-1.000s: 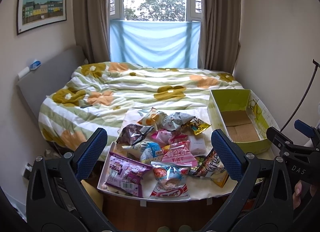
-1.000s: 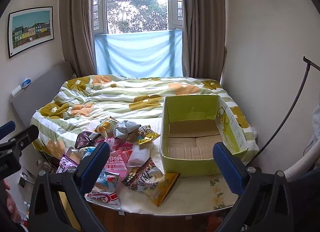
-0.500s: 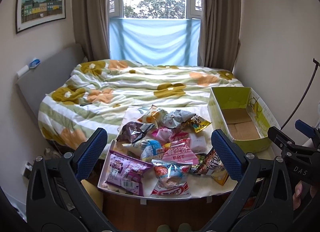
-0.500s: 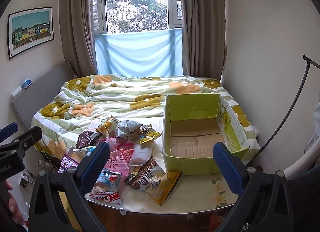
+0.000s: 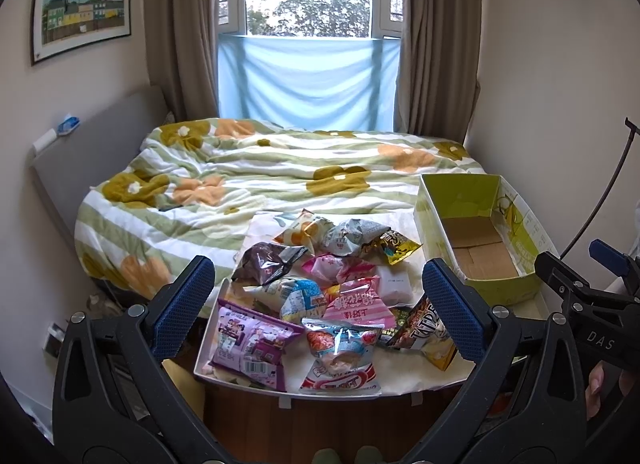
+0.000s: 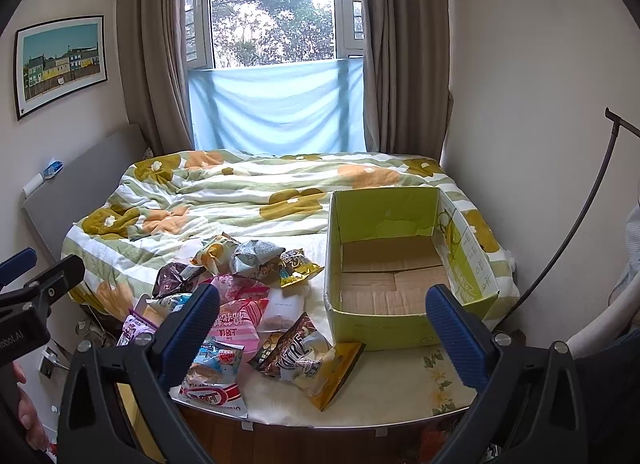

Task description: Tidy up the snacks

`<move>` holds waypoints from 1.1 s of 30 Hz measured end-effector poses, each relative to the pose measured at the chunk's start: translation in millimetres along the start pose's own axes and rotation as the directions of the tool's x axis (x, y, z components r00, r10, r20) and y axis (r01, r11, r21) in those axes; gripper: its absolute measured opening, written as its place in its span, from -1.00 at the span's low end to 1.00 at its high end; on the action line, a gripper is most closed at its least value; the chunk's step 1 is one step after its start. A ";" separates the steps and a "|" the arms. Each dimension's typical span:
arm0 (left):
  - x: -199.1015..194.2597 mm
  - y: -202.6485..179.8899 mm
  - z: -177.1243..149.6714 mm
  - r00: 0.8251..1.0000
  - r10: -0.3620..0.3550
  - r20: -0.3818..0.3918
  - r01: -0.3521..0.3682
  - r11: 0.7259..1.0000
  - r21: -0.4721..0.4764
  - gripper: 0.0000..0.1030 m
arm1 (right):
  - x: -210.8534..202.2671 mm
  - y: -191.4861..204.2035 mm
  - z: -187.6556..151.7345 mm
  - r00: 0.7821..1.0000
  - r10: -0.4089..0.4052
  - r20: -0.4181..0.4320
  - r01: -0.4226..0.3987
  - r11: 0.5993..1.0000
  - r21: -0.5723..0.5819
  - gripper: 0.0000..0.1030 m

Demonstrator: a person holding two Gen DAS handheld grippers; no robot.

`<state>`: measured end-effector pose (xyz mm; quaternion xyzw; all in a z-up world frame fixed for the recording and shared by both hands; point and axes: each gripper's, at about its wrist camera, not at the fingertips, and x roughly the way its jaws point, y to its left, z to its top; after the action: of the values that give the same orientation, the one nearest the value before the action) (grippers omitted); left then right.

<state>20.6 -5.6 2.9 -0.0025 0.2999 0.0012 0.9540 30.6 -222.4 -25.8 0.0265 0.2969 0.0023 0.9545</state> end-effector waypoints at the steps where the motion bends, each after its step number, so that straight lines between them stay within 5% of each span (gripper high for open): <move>1: 0.2 -0.1 -0.1 1.000 0.002 0.000 -0.002 1.000 0.001 0.99 | -0.1 0.0 -0.1 1.000 0.000 0.000 0.000 1.000 0.000 0.99; 33: 0.4 -0.7 2.5 1.000 -0.011 -0.005 0.011 1.000 -0.002 0.99 | -2.0 -0.1 3.1 1.000 0.004 0.007 -0.004 1.000 0.007 0.99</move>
<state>22.3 -6.3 4.8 -0.0049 0.3025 -0.0036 0.9531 30.7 -222.7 -22.1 0.0306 0.2936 0.0031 0.9554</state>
